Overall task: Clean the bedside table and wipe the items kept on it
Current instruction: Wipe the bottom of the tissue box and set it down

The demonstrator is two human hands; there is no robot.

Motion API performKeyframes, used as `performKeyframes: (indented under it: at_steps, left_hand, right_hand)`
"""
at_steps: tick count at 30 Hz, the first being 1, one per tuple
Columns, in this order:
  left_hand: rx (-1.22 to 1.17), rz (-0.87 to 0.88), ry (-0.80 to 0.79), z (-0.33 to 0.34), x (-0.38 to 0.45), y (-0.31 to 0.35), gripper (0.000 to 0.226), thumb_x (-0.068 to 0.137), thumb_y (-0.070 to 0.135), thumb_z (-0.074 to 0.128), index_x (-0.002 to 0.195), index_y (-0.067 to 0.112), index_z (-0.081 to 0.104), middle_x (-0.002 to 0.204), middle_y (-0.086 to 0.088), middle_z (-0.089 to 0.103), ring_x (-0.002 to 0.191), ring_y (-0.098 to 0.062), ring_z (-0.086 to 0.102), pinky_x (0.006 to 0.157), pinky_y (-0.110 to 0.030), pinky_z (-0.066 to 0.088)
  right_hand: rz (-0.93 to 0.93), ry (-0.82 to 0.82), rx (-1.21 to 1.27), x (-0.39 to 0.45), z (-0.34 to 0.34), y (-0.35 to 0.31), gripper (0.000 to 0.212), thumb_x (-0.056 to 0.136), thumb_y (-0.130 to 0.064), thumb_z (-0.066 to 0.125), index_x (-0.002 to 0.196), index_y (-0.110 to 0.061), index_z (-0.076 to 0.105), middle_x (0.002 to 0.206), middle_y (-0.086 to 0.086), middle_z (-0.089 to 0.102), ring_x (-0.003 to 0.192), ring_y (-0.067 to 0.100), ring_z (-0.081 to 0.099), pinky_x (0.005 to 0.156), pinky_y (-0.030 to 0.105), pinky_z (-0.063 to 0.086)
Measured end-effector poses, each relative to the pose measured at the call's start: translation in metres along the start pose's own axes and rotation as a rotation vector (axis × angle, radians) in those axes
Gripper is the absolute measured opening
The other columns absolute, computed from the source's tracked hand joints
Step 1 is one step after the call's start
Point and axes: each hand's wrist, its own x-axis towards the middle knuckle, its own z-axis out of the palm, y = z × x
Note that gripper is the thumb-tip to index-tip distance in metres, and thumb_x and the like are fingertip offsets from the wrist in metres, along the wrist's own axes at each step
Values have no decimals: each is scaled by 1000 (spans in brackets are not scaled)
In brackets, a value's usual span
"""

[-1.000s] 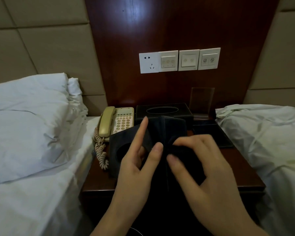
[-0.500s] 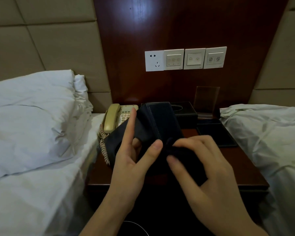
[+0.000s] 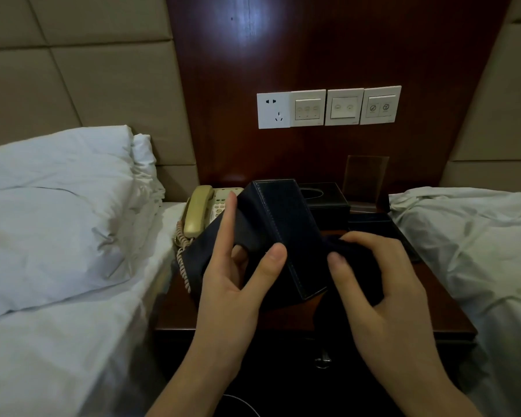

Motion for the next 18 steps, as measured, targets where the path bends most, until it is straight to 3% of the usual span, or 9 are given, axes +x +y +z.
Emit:
performKeyframes:
  at_steps: [6, 8, 11, 14, 16, 18]
  left_hand:
    - [6, 34, 62, -3, 7, 2, 88, 81, 35, 76, 155, 48, 31, 144, 17, 60, 129, -4, 60, 106, -24, 50]
    - [89, 43, -28, -9, 7, 2, 94, 86, 41, 80, 157, 54, 20, 150, 21, 53, 135, -1, 54, 111, -28, 48]
    - [308, 33, -233, -15, 2, 5, 96, 92, 49, 67, 155, 60, -5, 141, 46, 46, 132, 16, 46, 104, -6, 37]
    - [473, 57, -306, -15, 0, 7, 98, 92, 46, 59, 152, 58, -18, 128, 66, 32, 126, 29, 40, 98, 3, 32]
    - [437, 104, -287, -11, 1, 8, 93, 96, 40, 57, 154, 49, -15, 130, 66, 29, 128, 30, 35, 100, 3, 30]
    - [286, 148, -217, -9, 1, 10, 86, 98, 43, 59, 159, 43, -2, 147, 50, 33, 140, 16, 36, 113, -10, 33]
  right_hand:
    - [229, -51, 438, -14, 8, -17, 19, 80, -42, 66, 96, -51, 63, 103, -19, 67, 91, 1, 67, 72, 14, 52]
    - [258, -15, 506, -12, 10, -18, 19, 78, -37, 65, 93, -50, 64, 100, -19, 69, 88, 1, 68, 70, 14, 53]
    - [287, 85, 533, -4, 7, -13, 21, 78, -38, 66, 96, -48, 65, 101, -20, 70, 89, -1, 68, 68, 13, 52]
    - [291, 119, 539, 5, 5, -9, 25, 79, -41, 64, 104, -45, 62, 103, -21, 70, 93, -1, 68, 70, 18, 53]
    - [264, 112, 559, 6, 4, -13, 27, 77, -43, 64, 104, -45, 62, 103, -21, 70, 93, -1, 68, 69, 14, 53]
    - [215, 99, 591, 5, 3, -23, 26, 74, -44, 65, 100, -48, 63, 104, -18, 70, 93, 2, 69, 70, 12, 52]
